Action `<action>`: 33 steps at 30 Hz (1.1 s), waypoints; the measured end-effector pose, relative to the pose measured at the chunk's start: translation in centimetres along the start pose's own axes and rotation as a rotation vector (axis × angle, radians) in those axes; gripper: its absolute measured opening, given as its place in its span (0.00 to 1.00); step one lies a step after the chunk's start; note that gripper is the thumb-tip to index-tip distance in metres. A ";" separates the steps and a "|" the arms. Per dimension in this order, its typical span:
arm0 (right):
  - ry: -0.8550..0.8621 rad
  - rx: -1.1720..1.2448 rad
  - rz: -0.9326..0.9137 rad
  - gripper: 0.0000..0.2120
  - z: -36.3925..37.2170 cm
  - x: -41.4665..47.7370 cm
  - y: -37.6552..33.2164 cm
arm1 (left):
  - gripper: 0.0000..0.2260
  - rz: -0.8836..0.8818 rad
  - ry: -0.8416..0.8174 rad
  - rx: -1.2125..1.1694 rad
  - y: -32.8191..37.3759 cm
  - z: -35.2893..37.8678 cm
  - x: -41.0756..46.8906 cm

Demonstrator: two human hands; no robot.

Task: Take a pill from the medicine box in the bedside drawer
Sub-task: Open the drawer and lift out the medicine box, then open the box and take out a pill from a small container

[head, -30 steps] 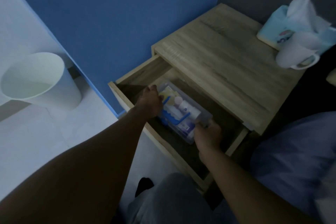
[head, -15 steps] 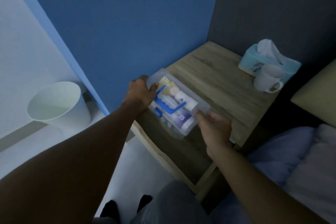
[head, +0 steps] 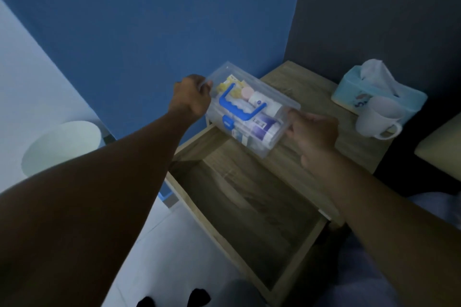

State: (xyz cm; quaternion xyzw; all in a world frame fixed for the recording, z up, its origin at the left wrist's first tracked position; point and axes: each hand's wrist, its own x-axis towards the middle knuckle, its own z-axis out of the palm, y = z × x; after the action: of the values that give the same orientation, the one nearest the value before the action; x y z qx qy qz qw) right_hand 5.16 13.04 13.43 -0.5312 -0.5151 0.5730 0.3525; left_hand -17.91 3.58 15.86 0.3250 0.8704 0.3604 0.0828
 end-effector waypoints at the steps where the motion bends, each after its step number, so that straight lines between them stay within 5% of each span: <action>1: 0.010 0.006 0.011 0.10 0.2 0.8 0.1 | 0.17 0.009 -0.004 0.000 -0.4 0.7 0.5; 6: 0.037 0.015 0.064 0.18 0.6 3.5 1.2 | 0.17 0.034 -0.025 0.000 -1.6 3.5 2.4; 21: 0.061 0.048 0.020 0.13 1.4 5.2 2.5 | 0.18 -0.016 0.009 -0.136 -2.5 6.6 5.5; 27: 0.115 -0.408 -0.424 0.22 0.5 4.8 2.3 | 0.20 -0.128 0.094 -0.296 -2.4 8.1 1.7; 33: -0.278 -0.753 -0.511 0.35 0.1 5.8 1.3 | 0.15 -0.336 -0.025 -0.584 -2.0 10.9 -2.9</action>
State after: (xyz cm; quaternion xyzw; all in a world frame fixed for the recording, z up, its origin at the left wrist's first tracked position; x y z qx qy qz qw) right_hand 4.22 18.26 10.72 -0.3966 -0.8435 0.3070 0.1925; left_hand -12.58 6.96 6.28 0.1439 0.7706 0.5721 0.2413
